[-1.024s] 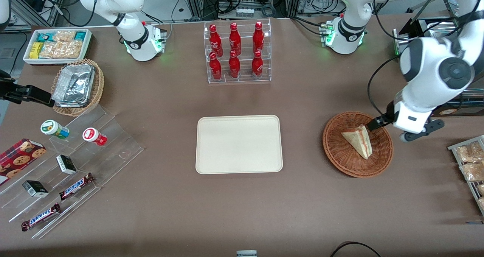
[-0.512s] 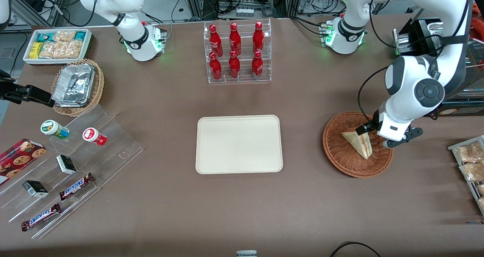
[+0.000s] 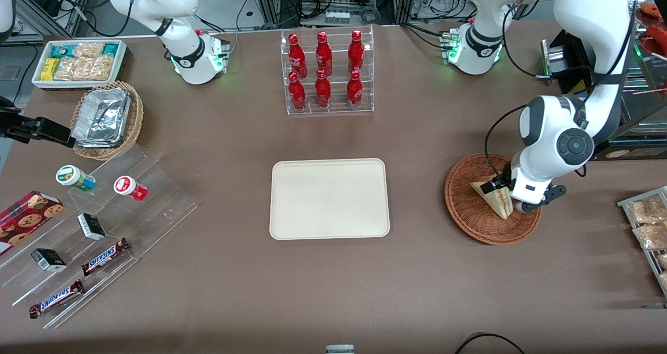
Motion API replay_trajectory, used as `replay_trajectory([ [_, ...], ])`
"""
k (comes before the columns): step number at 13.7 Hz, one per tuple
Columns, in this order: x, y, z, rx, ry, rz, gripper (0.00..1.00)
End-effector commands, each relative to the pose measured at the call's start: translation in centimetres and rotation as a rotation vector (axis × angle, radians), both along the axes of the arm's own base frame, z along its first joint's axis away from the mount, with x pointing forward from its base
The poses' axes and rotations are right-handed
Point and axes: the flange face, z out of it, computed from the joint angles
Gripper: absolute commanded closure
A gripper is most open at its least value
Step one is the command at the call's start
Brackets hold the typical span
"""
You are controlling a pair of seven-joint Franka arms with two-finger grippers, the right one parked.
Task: Place sandwich from basket to tray
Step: 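Lower the open left gripper around the sandwich's upright edge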
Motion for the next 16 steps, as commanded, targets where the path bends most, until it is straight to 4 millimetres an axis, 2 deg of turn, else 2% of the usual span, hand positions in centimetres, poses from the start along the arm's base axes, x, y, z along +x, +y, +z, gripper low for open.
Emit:
replay_trajectory([
  [1,-0.2,-0.3,-1.1,-0.003,-0.002,0.038,0.08],
  [2,-0.3,-0.2,-1.2,0.002,0.001,0.078,0.3],
  [4,-0.4,-0.2,-1.4,0.01,0.007,0.125,0.9],
  [5,-0.5,-0.2,-1.4,0.011,0.012,0.127,1.0],
  [8,-0.4,-0.2,-1.4,0.015,0.019,0.117,1.0],
  [9,-0.1,-0.8,-1.7,0.018,0.029,0.109,1.0],
  [11,0.4,-1.1,-0.7,0.02,0.033,0.102,1.0],
  [13,1.4,-2.0,0.9,0.024,0.034,0.082,1.0],
  [14,1.5,-3.6,1.8,0.031,0.046,0.054,1.0],
  [16,1.8,-6.1,5.1,0.041,0.07,0.014,1.0],
])
